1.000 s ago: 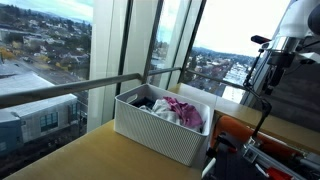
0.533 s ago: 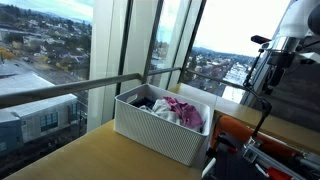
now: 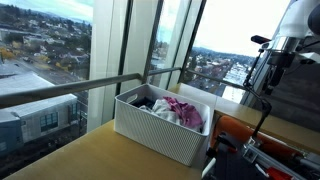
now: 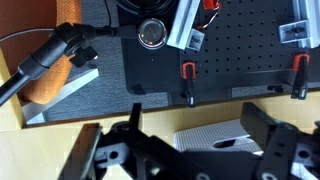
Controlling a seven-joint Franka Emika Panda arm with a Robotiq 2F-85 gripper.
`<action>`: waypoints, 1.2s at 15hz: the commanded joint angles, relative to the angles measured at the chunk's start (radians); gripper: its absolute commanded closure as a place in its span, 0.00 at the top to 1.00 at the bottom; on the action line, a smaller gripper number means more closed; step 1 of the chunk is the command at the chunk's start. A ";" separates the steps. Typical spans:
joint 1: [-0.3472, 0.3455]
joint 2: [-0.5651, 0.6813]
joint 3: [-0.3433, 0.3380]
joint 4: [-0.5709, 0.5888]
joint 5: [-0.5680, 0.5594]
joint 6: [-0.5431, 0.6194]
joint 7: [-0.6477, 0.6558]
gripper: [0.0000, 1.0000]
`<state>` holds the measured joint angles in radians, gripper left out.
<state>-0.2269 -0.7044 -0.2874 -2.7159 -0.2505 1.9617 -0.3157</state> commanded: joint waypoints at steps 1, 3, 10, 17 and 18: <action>-0.001 0.000 0.001 0.001 0.001 -0.002 0.000 1.00; -0.001 0.000 0.001 0.001 0.001 -0.002 0.000 1.00; -0.001 0.000 0.001 0.001 0.001 -0.002 0.000 1.00; 0.113 0.090 0.092 0.088 0.049 0.064 0.049 1.00; 0.135 0.110 0.111 0.105 0.059 0.086 0.063 1.00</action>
<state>-0.1470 -0.6704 -0.2271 -2.6776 -0.2295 2.0030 -0.2896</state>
